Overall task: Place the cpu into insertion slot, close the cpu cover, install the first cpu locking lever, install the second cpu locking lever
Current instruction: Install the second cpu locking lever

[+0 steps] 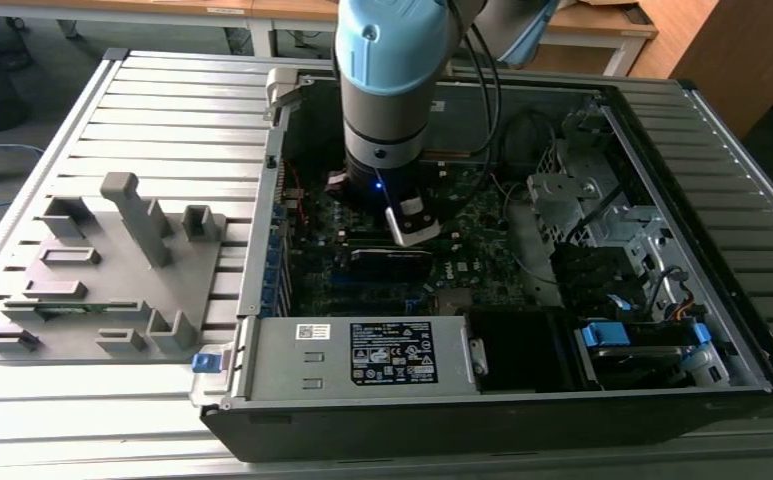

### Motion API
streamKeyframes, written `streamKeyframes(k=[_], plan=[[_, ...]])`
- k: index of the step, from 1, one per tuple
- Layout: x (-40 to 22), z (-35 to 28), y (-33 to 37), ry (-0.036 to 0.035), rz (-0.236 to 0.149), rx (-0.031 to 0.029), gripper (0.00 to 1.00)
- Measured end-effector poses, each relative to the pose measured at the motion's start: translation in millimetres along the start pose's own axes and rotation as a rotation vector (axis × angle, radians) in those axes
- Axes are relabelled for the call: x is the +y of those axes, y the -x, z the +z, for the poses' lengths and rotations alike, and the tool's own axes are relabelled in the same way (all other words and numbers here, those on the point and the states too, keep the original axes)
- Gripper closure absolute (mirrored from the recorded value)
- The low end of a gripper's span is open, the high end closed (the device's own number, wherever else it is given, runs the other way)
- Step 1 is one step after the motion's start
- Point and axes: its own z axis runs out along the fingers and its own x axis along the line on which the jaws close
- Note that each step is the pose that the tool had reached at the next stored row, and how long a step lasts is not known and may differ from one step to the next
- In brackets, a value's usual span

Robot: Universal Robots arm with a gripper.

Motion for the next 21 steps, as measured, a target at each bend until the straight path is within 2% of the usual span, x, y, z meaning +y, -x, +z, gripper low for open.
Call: streamKeyframes(k=[5, 12, 17, 21], plan=[[-1.9, 0.0, -1.9, 0.0131, 0.0, 0.0007, 0.89], [-6.2, 0.4, -3.8, 0.0192, 0.0, -0.0005, 0.89], [-7.8, 0.9, -7.6, 0.0266, 0.0, -0.0018, 0.89], [-8.6, 1.8, -10.1, 0.0291, -0.001, -0.0028, 0.89]])
